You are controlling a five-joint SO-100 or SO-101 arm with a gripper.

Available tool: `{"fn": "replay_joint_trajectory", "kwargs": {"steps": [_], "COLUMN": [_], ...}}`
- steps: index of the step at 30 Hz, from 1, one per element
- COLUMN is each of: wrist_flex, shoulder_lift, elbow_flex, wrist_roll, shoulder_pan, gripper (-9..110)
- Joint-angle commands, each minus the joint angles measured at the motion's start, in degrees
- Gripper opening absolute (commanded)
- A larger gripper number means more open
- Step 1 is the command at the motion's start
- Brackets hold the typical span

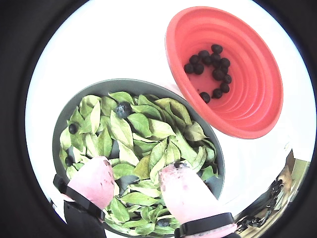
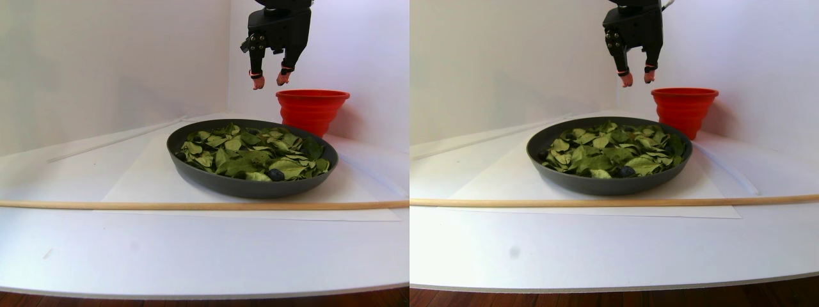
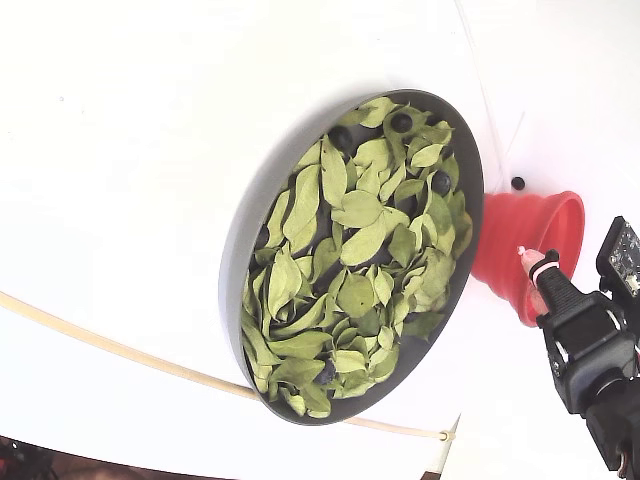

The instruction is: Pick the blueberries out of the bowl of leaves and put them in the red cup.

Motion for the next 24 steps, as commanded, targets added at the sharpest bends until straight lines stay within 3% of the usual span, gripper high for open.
{"fn": "replay_joint_trajectory", "kwargs": {"steps": [1, 24], "wrist_flex": [-1.76, -9.14], "shoulder_lift": [0.35, -8.96], "elbow_flex": [-1.14, -4.57], "wrist_roll": [0.35, 2.72], "shoulder_pan": [-0.18, -2.55], "gripper": [18, 20]}}
